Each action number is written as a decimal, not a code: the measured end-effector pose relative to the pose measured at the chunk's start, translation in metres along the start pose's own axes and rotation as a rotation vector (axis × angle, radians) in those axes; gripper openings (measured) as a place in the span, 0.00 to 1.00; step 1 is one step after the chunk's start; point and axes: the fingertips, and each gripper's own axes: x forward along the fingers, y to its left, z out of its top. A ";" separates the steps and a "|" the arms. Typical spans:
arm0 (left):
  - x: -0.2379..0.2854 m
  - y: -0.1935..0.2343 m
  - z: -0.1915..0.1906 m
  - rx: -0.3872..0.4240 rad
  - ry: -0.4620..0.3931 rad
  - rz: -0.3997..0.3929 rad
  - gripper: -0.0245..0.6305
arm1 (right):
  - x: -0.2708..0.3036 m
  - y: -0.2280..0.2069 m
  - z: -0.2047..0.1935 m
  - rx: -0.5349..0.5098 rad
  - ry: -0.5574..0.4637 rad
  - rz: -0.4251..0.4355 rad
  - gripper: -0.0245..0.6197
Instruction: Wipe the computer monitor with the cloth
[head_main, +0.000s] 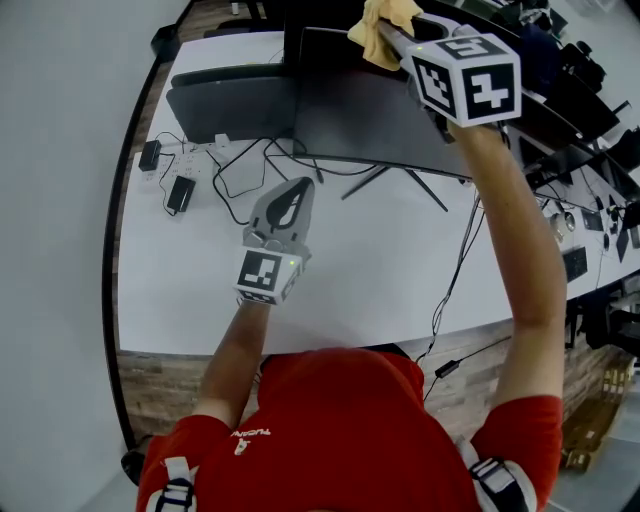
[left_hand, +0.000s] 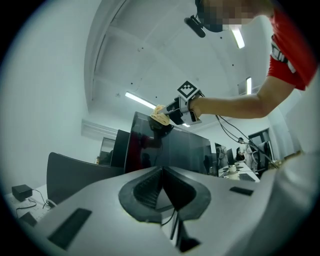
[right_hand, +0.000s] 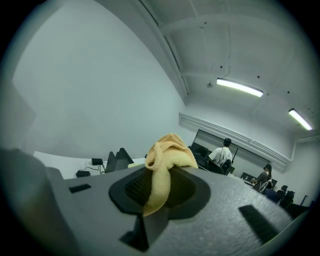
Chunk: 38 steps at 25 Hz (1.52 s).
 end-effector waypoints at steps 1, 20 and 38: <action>0.002 -0.004 0.000 0.003 0.002 0.001 0.05 | -0.004 -0.006 -0.005 0.002 0.000 -0.001 0.15; 0.077 -0.119 -0.007 0.080 0.043 -0.001 0.05 | -0.100 -0.149 -0.107 0.012 0.001 -0.047 0.15; 0.139 -0.222 -0.020 0.100 0.052 -0.031 0.05 | -0.202 -0.284 -0.206 0.042 -0.004 -0.151 0.15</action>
